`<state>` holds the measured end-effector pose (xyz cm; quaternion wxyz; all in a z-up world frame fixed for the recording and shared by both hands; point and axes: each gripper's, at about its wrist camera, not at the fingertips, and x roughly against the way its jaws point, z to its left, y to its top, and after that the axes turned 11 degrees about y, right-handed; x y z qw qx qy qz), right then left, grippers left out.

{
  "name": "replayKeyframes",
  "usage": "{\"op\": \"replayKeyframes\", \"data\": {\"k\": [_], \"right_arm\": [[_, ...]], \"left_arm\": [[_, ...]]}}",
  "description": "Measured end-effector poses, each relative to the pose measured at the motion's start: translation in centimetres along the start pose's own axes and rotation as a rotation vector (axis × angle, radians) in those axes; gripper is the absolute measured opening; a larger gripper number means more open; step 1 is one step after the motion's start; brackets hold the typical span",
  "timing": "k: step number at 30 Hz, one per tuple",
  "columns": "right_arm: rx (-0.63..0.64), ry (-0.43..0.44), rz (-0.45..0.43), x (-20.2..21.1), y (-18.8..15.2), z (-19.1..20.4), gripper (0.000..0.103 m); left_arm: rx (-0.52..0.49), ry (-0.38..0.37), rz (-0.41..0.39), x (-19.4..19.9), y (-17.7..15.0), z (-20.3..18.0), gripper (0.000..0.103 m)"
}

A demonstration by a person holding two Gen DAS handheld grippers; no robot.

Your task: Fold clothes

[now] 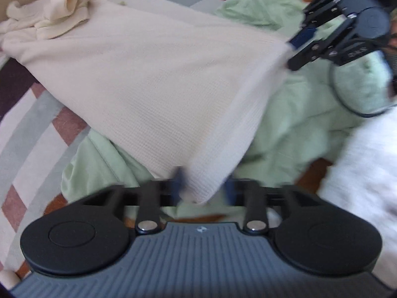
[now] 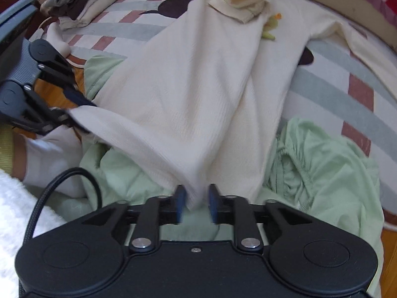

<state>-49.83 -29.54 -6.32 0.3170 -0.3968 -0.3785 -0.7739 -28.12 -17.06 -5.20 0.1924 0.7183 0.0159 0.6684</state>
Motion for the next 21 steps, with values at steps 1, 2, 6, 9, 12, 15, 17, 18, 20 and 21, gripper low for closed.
{"op": "replayKeyframes", "data": {"k": [1,2,6,9,12,15,17,18,20,21], "right_arm": [[-0.017,0.026,-0.041,0.9,0.0,-0.3,0.047],[-0.034,0.051,-0.081,1.9,0.0,-0.7,0.049],[-0.198,0.25,-0.251,4.1,0.4,-3.6,0.057],[-0.34,0.317,-0.294,2.5,1.3,-5.9,0.057],[-0.425,0.312,-0.339,0.1,3.4,-7.6,0.058],[-0.489,0.274,-0.333,-2.6,6.7,-10.0,0.058],[-0.431,0.183,-0.303,-4.6,9.4,-10.5,0.058],[-0.395,0.141,-0.282,-5.5,10.7,-10.5,0.057],[-0.324,0.106,-0.253,-7.4,13.1,-10.8,0.057],[-0.303,0.095,-0.248,-8.3,14.1,-10.9,0.057]], "left_arm": [[0.012,-0.018,-0.024,1.1,-0.1,0.7,0.054],[0.031,-0.028,-0.049,2.1,-0.1,1.5,0.054],[0.208,-0.047,-0.162,4.0,1.4,5.8,0.06],[0.278,0.009,-0.231,3.0,3.3,7.1,0.06],[0.26,0.139,-0.296,0.1,5.9,6.9,0.06],[0.302,0.216,-0.293,-3.1,7.6,8.1,0.06],[0.332,0.265,-0.287,-5.2,8.7,9.0,0.06],[0.347,0.289,-0.285,-5.9,8.8,9.6,0.06],[0.392,0.31,-0.288,-7.0,8.4,11.2,0.06],[0.435,0.291,-0.291,-7.3,8.0,12.2,0.06]]}}
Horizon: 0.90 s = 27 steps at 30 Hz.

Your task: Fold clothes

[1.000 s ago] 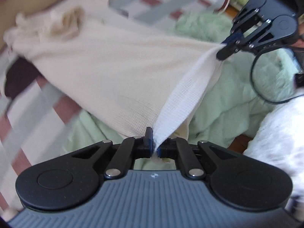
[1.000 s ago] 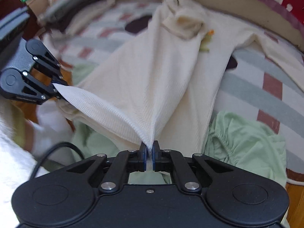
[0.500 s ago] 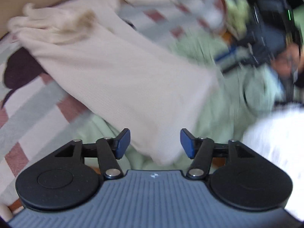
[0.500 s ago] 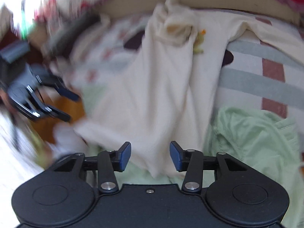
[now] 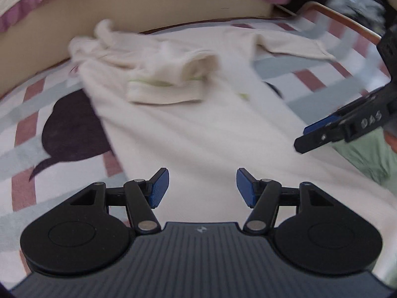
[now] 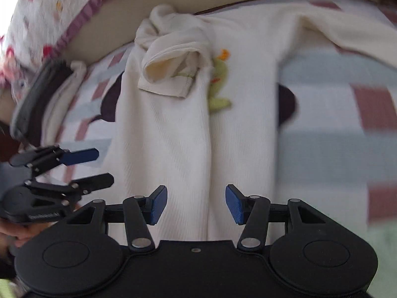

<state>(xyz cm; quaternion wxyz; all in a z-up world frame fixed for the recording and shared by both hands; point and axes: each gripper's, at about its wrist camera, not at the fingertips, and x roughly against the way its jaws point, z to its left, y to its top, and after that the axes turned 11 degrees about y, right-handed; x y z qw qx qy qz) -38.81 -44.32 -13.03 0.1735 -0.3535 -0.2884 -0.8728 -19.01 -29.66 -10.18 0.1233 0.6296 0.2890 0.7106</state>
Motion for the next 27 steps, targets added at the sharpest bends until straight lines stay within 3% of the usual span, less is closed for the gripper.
{"op": "replayKeyframes", "data": {"k": [3,4,5,6,8,11,14,16,20,23,26,27], "right_arm": [[0.037,-0.056,-0.028,-2.6,1.7,-0.3,0.057],[0.063,-0.052,-0.035,-3.2,1.9,-0.4,0.05],[0.089,-0.031,-0.052,-3.1,2.1,-0.2,0.014],[0.116,-0.002,-0.075,-2.8,2.3,0.2,0.005],[0.148,0.026,-0.135,-1.5,2.5,0.9,0.005],[0.136,-0.019,-0.268,2.7,2.6,2.2,0.004],[0.052,-0.151,-0.336,6.2,2.7,2.5,0.004],[0.055,-0.304,-0.321,5.9,3.1,2.4,0.004],[0.1,-0.41,-0.181,1.5,3.4,-0.2,0.006],[-0.073,-0.253,-0.098,0.5,2.7,-3.0,0.017],[-0.161,-0.201,-0.109,3.2,0.6,-3.3,0.041],[-0.173,-0.183,-0.094,4.4,-0.4,-3.0,0.044]], "left_arm": [[0.107,-0.025,0.032,-1.2,-0.5,2.3,0.06],[0.114,-0.019,0.038,-1.4,-0.7,2.7,0.06],[0.108,-0.009,0.03,-1.5,-0.9,2.8,0.06],[0.091,-0.001,0.02,-1.3,-1.1,2.8,0.06],[0.058,0.003,0.007,-0.9,-1.3,2.7,0.06],[0.042,-0.051,-0.001,0.0,-1.2,2.4,0.06],[0.053,-0.154,0.023,0.1,-1.4,1.9,0.06],[0.001,-0.154,0.034,-0.2,-1.8,0.8,0.06],[-0.15,-0.077,0.091,-1.5,-3.1,-1.8,0.06],[-0.138,-0.052,0.118,-1.5,-3.4,-1.8,0.06],[-0.082,-0.071,0.14,-1.1,-3.1,-0.7,0.061],[-0.079,-0.073,0.14,-0.9,-3.0,-0.6,0.061]]}}
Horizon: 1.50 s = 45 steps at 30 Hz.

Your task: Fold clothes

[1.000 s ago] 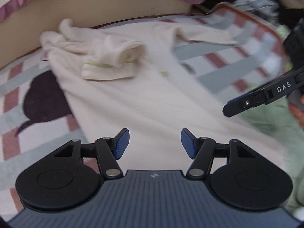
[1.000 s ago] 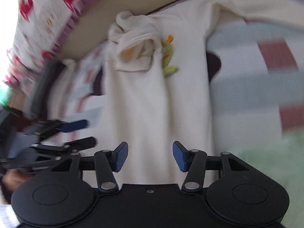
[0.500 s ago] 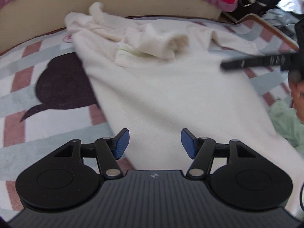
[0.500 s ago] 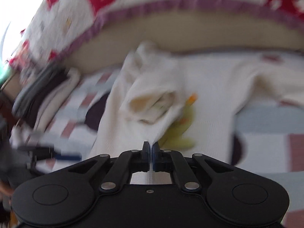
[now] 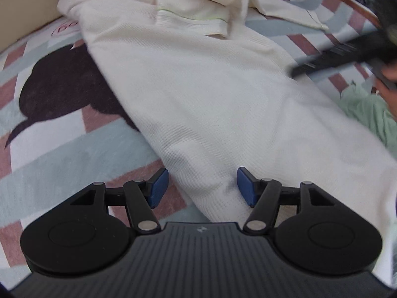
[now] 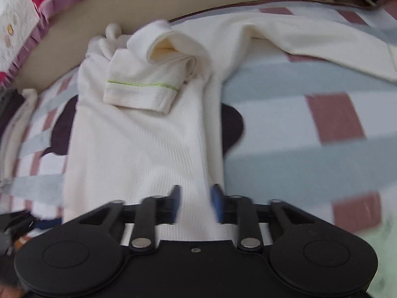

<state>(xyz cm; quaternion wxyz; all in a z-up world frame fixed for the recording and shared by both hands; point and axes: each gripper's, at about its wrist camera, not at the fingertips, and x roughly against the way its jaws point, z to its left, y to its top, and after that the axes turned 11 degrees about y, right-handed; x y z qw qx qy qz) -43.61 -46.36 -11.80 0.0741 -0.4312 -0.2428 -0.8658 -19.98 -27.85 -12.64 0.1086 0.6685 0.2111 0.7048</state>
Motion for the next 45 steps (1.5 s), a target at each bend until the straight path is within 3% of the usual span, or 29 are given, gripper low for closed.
{"op": "replayKeyframes", "data": {"k": [6,9,11,15,17,19,22,26,29,32,35,36,38,41,45], "right_arm": [[-0.112,0.075,0.114,7.3,-7.0,-1.0,0.046],[-0.197,0.213,0.116,8.6,-10.7,-0.6,0.046],[-0.215,0.18,0.105,8.8,-12.2,0.1,0.046],[-0.138,0.056,0.1,9.3,-13.2,1.7,0.046],[-0.098,0.035,0.118,8.9,-13.7,2.0,0.046],[0.009,0.026,0.105,8.3,-14.0,3.6,0.007],[0.21,-0.036,0.071,9.1,-14.1,6.7,0.008],[0.437,-0.242,0.081,11.3,-13.8,9.1,0.008],[0.351,-0.21,0.173,9.8,-13.7,6.7,0.008],[0.335,-0.235,0.236,7.5,-14.4,5.4,0.012],[0.25,-0.17,0.181,8.6,-13.9,5.3,0.022],[0.227,-0.141,0.162,9.2,-13.6,5.2,0.034],[0.202,-0.152,0.101,10.0,-12.9,5.7,0.042],[0.212,-0.179,-0.005,11.5,-11.9,6.6,0.042],[0.213,-0.078,-0.091,13.8,-8.2,7.0,0.042]], "left_arm": [[-0.082,-0.045,-0.026,2.0,-0.4,-1.8,0.061],[-0.136,-0.045,-0.041,2.2,-0.5,-3.6,0.064],[-0.161,-0.017,-0.047,2.2,-0.7,-4.6,0.064],[-0.153,0.012,-0.038,2.4,-1.0,-4.7,0.064],[-0.136,0.016,-0.02,2.3,-0.9,-4.2,0.065],[-0.092,0.046,0.047,1.2,-1.0,-3.7,0.072],[0.052,0.034,0.137,0.5,-1.5,-2.2,0.074],[0.079,0.051,0.155,1.6,-2.2,-2.2,0.074],[0.042,0.105,0.151,1.9,-2.6,-3.4,0.074],[0.02,0.132,0.149,2.1,-2.6,-4.0,0.074],[0.062,0.132,0.171,2.0,-2.2,-3.4,0.076],[0.072,0.131,0.176,2.0,-2.1,-3.3,0.076],[0.066,0.135,0.164,2.3,-1.8,-3.2,0.077],[0.035,0.165,0.111,3.5,-1.1,-3.2,0.076],[-0.004,0.241,-0.007,6.2,0.9,-2.5,0.076]]}}
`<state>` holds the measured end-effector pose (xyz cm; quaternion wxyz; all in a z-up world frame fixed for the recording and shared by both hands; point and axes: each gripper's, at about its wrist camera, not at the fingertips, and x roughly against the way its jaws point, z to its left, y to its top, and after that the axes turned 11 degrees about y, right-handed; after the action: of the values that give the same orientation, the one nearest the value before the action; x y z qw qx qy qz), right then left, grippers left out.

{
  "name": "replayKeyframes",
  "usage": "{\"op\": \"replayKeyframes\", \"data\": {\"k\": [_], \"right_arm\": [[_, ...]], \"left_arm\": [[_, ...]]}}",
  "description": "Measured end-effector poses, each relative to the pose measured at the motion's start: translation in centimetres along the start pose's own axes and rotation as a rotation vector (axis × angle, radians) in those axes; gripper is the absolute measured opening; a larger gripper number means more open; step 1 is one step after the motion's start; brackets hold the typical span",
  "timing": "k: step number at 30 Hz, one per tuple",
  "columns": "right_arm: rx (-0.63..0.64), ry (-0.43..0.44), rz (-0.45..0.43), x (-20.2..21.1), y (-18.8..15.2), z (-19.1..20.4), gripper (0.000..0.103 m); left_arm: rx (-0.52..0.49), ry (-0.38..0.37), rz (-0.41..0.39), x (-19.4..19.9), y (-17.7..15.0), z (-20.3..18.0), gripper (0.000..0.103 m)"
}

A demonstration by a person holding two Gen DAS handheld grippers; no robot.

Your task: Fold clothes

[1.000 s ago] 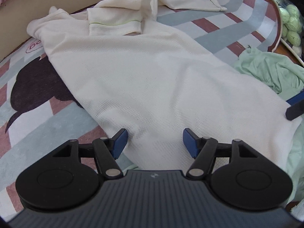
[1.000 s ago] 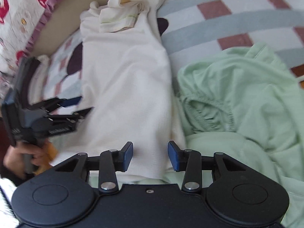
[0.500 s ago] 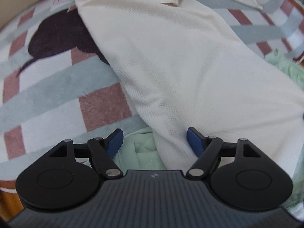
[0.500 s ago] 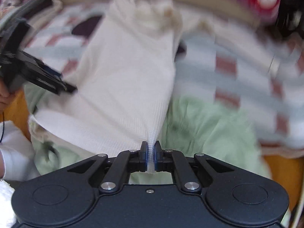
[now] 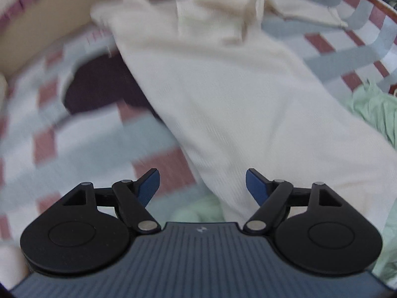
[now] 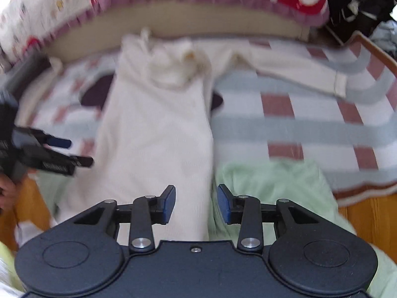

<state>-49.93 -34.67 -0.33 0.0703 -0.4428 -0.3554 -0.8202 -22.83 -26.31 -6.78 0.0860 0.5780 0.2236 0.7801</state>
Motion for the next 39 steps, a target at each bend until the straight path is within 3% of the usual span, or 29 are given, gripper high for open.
{"op": "replayKeyframes", "data": {"k": [1,4,5,9,12,13,16,18,21,23,25,28,30,33,36,39], "right_arm": [[-0.026,0.058,-0.013,0.8,1.4,-0.4,0.042],[-0.17,0.337,-0.024,4.4,6.3,-2.0,0.042],[-0.175,0.373,-0.019,5.7,8.2,-2.0,0.042],[-0.106,0.365,-0.019,11.2,17.0,-0.4,0.044],[-0.145,0.533,0.031,14.9,23.9,0.2,0.045],[-0.106,0.567,0.043,16.1,25.7,1.1,0.045],[0.079,0.618,0.068,19.6,30.9,4.8,0.052],[0.164,0.529,0.073,20.0,33.6,6.5,0.056],[0.162,0.404,0.069,18.7,38.0,7.5,0.052],[0.106,0.451,0.043,17.9,41.7,7.5,0.05],[0.132,0.513,0.008,17.0,44.7,8.3,0.05],[0.227,0.532,-0.009,12.4,45.5,8.8,0.051],[0.249,0.525,0.001,7.2,44.3,8.1,0.052],[0.359,0.424,0.025,-3.5,39.2,7.0,0.051],[0.458,0.305,0.073,-13.8,34.2,5.9,0.051],[0.307,0.324,0.155,-20.8,31.4,2.9,0.043]], "left_arm": [[0.008,0.022,-0.014,0.4,0.7,0.6,0.076],[0.063,0.064,-0.033,0.8,3.5,2.9,0.076],[0.09,0.064,-0.054,1.0,4.6,3.8,0.076],[0.211,0.034,-0.069,1.3,7.8,6.8,0.076],[0.272,0.071,-0.057,1.5,9.4,8.3,0.076],[0.286,0.092,-0.051,1.5,9.8,8.6,0.077],[0.33,0.123,-0.051,1.4,10.6,9.1,0.078],[0.348,0.128,-0.044,0.7,10.7,9.0,0.078],[0.371,0.126,-0.054,-0.1,11.1,9.0,0.075],[0.393,0.125,-0.077,-0.4,11.6,9.2,0.074],[0.401,0.134,-0.107,-0.8,12.3,9.3,0.074],[0.397,0.157,-0.122,-2.1,13.6,9.2,0.074],[0.4,0.146,-0.111,-3.4,14.3,9.3,0.074],[0.399,0.149,-0.089,-5.1,15.1,9.4,0.062],[0.387,0.16,-0.07,-6.7,15.7,9.5,0.041],[0.396,0.122,-0.072,-8.0,16.4,9.6,0.037]]}}
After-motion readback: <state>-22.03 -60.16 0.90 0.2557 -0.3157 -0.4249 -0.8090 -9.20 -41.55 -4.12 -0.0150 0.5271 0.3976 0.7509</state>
